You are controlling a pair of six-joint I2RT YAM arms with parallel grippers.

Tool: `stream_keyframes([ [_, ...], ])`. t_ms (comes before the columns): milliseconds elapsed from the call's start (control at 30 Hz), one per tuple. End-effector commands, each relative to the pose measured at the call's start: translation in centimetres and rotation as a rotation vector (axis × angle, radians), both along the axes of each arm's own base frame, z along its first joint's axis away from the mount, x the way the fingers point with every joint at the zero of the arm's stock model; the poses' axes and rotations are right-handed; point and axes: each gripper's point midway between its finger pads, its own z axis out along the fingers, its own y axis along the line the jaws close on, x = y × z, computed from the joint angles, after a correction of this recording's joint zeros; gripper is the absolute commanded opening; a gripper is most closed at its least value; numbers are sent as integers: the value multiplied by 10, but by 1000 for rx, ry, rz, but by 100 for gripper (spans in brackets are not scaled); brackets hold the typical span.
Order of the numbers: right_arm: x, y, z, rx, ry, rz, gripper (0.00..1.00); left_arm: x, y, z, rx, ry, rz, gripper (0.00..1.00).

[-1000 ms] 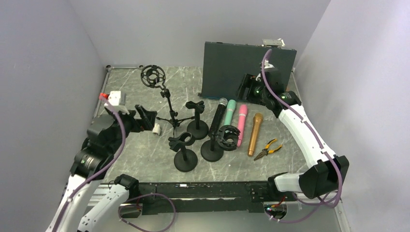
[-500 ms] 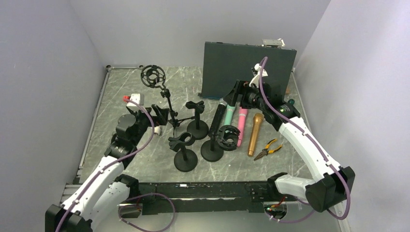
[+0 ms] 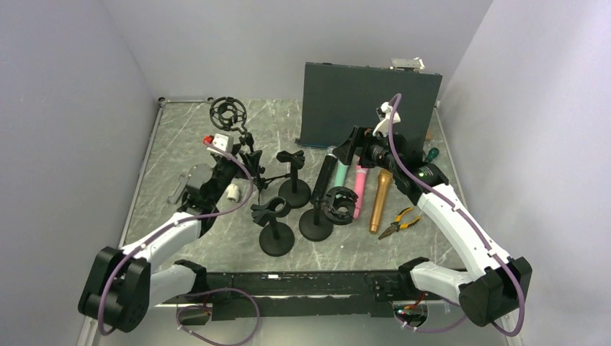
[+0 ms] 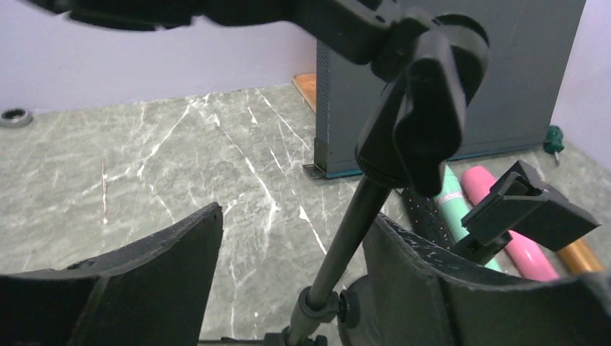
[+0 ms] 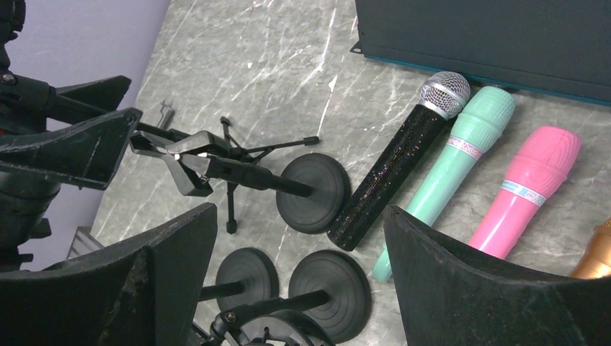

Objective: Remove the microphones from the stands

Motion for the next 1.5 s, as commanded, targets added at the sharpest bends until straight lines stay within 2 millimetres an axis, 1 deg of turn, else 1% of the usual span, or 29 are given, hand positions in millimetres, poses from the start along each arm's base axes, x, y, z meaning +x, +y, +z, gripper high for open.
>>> stream_keyframes([
  [0,-2,0,23,27,-90,6,88,5,-21,56,12,-210,-99,68],
  [33,-3,-1,24,31,-93,5,88,7,-22,57,22,-213,-103,62],
  [100,-5,-1,25,35,-96,5,88,10,-23,62,46,-219,-102,47],
  [167,-7,-2,26,37,-99,7,89,13,-21,68,63,-232,-88,35],
  [367,-7,-2,28,35,-97,5,89,16,-22,90,128,-251,-92,9],
  [500,-7,-2,30,42,-101,5,89,20,-11,104,186,-262,-32,0],
  [567,-8,-2,30,42,-101,6,89,22,-5,109,201,-253,-4,0],
  [633,-8,-2,30,40,-100,7,89,19,-2,121,202,-271,6,0],
  [733,-8,-1,30,42,-94,9,89,7,-3,145,195,-318,-21,0],
  [800,-9,1,33,45,-95,19,89,-2,0,157,189,-321,-18,0],
  [867,-10,2,36,46,-100,32,89,-14,9,162,187,-317,3,0],
  [967,-11,3,41,36,-119,44,91,-36,21,157,189,-302,20,0],
  [1100,-11,8,53,23,-152,71,92,-68,32,139,203,-257,10,0],
  [1167,-14,15,61,22,-173,107,93,-86,38,132,196,-251,5,0],
  [1233,-19,29,70,22,-194,161,93,-99,41,123,185,-245,-5,0],
  [1267,-23,37,75,20,-204,185,93,-104,41,115,181,-237,-10,0],
  [1300,-27,46,81,19,-221,207,92,-107,41,104,178,-228,-21,0],
  [1367,-43,70,89,21,-248,270,92,-115,37,88,164,-238,-52,0],
  [1400,-50,81,93,26,-256,299,92,-118,37,83,149,-249,-54,0],
  [1467,-62,102,97,31,-257,349,92,-120,38,68,108,-244,-51,0],
])
